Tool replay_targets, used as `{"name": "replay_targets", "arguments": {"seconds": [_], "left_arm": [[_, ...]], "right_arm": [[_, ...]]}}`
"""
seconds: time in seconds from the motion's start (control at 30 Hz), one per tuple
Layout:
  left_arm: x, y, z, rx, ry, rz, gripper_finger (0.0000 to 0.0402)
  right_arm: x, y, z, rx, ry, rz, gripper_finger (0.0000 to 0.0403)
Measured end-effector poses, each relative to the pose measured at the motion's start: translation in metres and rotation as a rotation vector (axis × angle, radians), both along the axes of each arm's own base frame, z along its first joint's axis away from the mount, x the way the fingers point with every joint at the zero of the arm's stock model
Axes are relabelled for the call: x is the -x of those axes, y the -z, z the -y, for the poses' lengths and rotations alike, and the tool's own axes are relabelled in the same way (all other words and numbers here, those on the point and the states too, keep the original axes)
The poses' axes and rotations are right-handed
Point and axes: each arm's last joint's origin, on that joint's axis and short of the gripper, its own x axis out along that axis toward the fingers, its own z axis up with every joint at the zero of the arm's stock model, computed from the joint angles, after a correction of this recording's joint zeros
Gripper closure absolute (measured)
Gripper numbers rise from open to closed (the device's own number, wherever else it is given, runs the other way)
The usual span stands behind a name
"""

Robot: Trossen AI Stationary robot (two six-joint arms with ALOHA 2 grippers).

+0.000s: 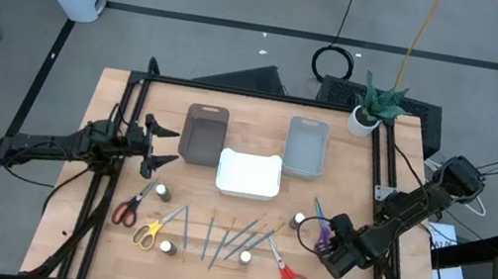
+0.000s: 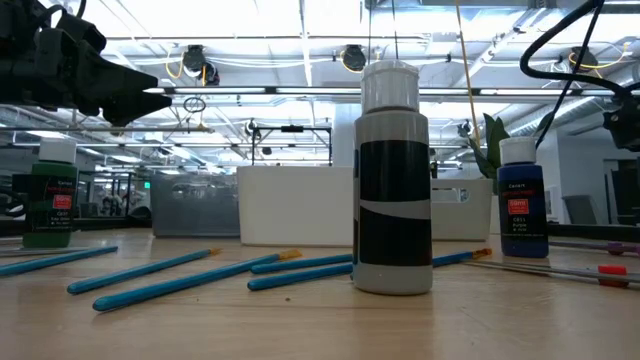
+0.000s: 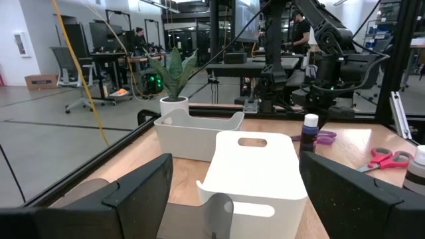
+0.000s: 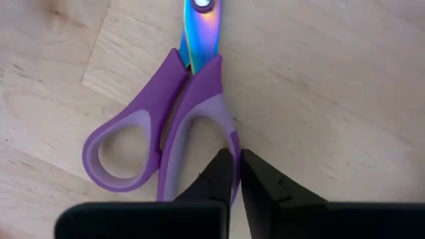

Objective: Pick & Place Paint Supplies
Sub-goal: Put the purple scissors into the gray bin

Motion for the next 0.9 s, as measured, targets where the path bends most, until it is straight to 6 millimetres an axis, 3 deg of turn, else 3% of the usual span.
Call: {"name": "replay_targets", "arguments": {"seconds": [0.3, 0.57, 0.77, 0.9], "left_arm": [[0.0, 0.0, 0.0, 0.0, -0.001, 0.0, 0.0068], [0.0, 0.0, 0.0, 0.0, 0.0, 0.0, 0.0068], [0.0, 0.0, 0.0, 0.0, 0.0, 0.0, 0.0068], [0.0, 0.0, 0.0, 0.0, 0.0, 0.0, 0.0068]], "right_arm": [[0.02, -0.011, 0.005, 0.12, 0.073, -0.032, 0.0397], [0.03, -0.063, 0.01, 0.202, 0.018, 0.251, 0.0399], [0.02, -0.087, 0.023, 0.381, -0.038, 0.602, 0.04], [-0.001, -0.089, 0.039, 0.494, -0.037, 0.618, 0.0397]]}}
